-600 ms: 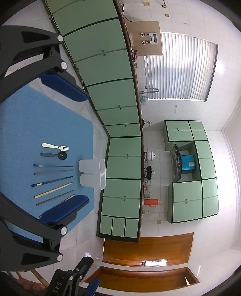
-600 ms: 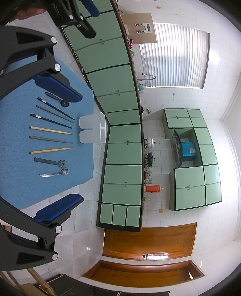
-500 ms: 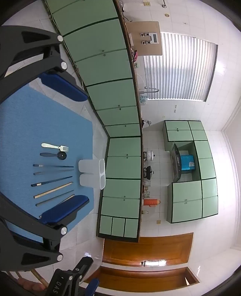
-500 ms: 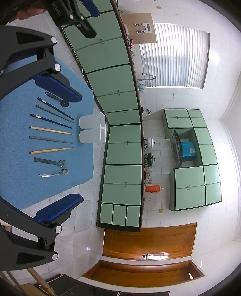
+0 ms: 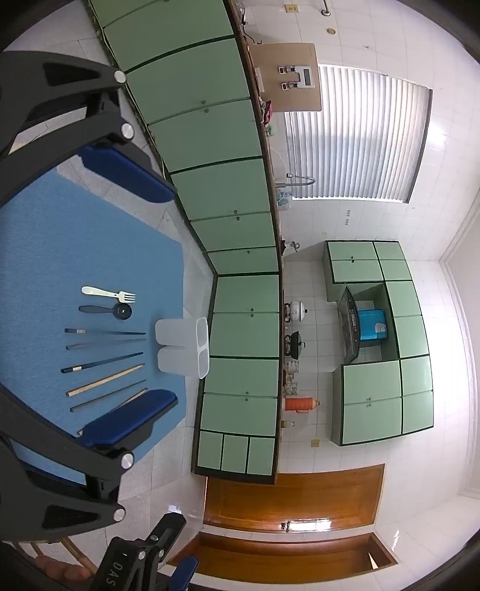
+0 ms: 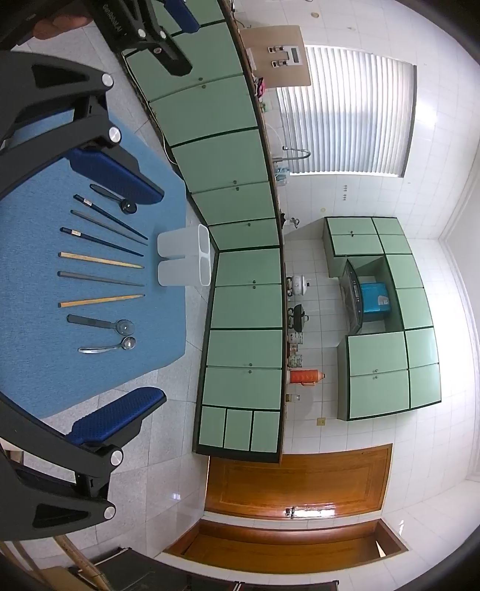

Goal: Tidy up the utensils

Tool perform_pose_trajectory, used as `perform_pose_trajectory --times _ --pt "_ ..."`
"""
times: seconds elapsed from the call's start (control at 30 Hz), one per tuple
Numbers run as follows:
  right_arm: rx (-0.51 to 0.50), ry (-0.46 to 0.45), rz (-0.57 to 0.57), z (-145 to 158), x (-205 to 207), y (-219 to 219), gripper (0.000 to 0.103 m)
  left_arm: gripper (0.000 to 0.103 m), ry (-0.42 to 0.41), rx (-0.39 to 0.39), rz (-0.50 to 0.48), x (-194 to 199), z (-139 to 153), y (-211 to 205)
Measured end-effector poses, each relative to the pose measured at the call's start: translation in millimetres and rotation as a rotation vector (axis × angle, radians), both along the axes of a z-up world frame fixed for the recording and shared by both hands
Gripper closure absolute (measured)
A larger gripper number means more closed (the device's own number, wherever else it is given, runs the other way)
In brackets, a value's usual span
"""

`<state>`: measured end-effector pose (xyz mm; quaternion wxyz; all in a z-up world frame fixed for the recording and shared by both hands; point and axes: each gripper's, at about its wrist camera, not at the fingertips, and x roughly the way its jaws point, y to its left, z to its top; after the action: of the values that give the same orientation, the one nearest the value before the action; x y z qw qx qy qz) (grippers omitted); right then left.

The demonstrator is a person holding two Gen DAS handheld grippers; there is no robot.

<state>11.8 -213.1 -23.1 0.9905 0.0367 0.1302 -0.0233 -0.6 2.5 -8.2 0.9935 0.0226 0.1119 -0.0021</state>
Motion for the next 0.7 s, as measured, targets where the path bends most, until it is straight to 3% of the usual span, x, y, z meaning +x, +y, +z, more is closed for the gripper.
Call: perform_pose_trajectory --times 0.7 --pt "0.002 0.000 0.001 1.0 0.0 -1.0 0.006 0.005 -0.003 0.003 0.000 -0.3 8.2 -2.8"
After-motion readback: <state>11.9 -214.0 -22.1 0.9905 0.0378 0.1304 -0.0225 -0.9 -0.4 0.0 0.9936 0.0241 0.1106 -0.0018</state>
